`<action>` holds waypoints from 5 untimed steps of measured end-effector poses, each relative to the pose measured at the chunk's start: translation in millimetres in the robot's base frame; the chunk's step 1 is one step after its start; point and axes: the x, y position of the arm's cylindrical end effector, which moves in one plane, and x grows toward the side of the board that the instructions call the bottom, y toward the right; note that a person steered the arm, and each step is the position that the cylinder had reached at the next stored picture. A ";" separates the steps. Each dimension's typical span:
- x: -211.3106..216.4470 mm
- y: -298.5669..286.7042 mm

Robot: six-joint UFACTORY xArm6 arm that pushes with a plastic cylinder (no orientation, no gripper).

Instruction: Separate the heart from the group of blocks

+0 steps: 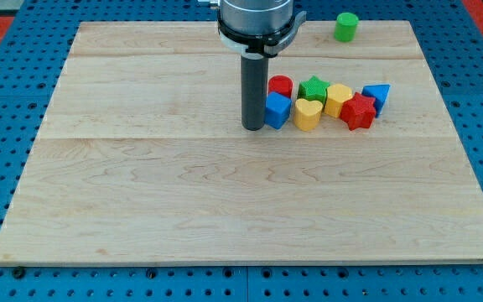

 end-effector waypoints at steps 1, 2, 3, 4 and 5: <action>0.0 0.0; 10.7 0.9; 11.0 0.9; 16.3 2.9; 16.3 2.9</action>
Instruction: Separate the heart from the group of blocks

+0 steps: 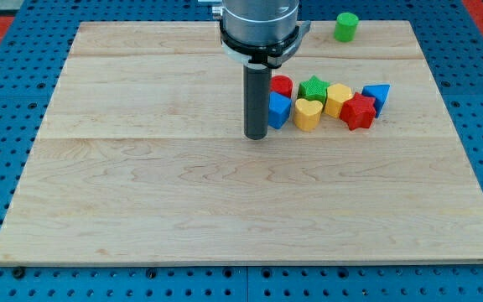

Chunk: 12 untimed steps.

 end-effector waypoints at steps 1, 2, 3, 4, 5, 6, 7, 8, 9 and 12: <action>17.9 23.7; 24.8 115.4; 3.2 213.3; -32.6 245.3; -51.7 185.8; -48.0 90.2; -50.5 77.3; -40.3 83.9; -6.7 39.1; 69.4 -65.6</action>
